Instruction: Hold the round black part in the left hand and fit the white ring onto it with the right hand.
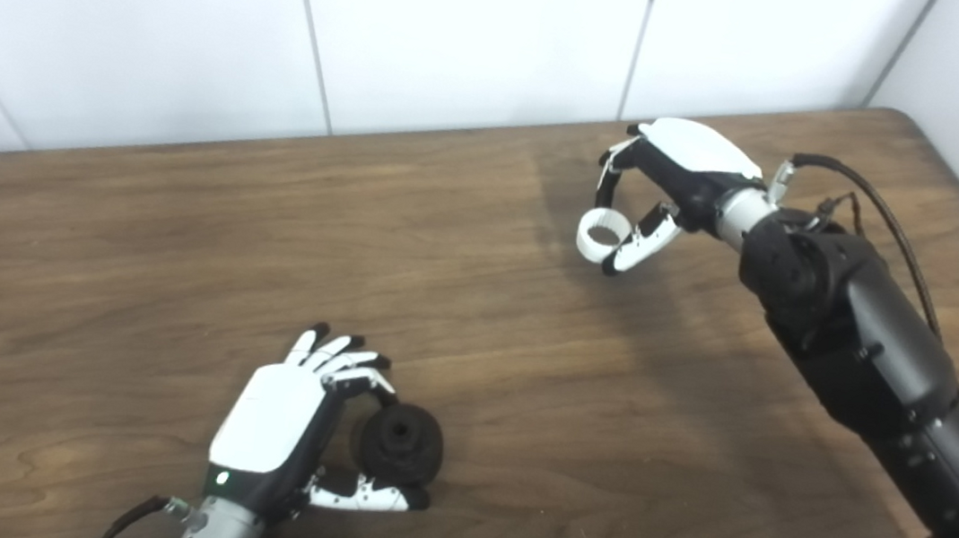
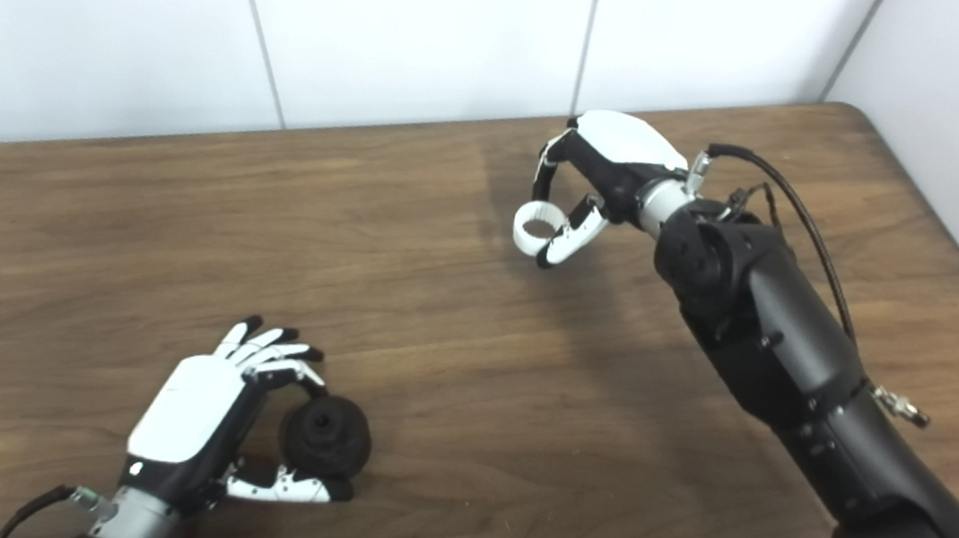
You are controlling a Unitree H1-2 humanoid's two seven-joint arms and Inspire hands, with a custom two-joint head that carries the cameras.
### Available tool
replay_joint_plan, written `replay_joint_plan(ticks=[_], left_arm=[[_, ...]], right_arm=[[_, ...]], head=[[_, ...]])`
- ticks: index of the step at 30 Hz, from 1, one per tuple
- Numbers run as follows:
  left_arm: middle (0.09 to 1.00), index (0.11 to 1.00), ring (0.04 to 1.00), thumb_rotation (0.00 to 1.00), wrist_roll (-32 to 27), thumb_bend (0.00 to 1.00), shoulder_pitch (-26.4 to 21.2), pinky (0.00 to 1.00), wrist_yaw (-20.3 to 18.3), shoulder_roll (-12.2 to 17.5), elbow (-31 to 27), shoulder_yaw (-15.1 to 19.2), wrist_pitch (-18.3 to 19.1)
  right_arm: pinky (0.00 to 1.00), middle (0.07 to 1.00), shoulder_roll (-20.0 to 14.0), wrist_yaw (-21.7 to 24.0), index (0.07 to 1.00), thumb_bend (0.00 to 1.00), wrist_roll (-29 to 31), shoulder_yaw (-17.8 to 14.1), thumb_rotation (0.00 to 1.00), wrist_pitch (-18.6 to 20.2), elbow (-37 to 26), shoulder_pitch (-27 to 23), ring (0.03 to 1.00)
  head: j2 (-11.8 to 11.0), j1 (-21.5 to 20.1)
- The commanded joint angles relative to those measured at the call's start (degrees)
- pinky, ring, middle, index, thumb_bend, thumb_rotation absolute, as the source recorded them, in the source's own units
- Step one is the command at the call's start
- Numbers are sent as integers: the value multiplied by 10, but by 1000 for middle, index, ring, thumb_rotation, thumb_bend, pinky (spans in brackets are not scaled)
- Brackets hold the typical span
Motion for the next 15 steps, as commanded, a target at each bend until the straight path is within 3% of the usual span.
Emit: replay_joint_plan(ticks=[1,15], left_arm=[[799,484,908,52,22,523,0,1000,-20,0,6,-11,6],[799,484,908,52,34,523,-9,1000,-20,-16,12,-24,19]], right_arm=[[1000,855,1,7,484,525,-9,-6,138,-1,-32,-7,989],[1000,875,58,46,484,522,-8,19,140,-23,-157,45,996]], head=[[1,5],[9,44]])
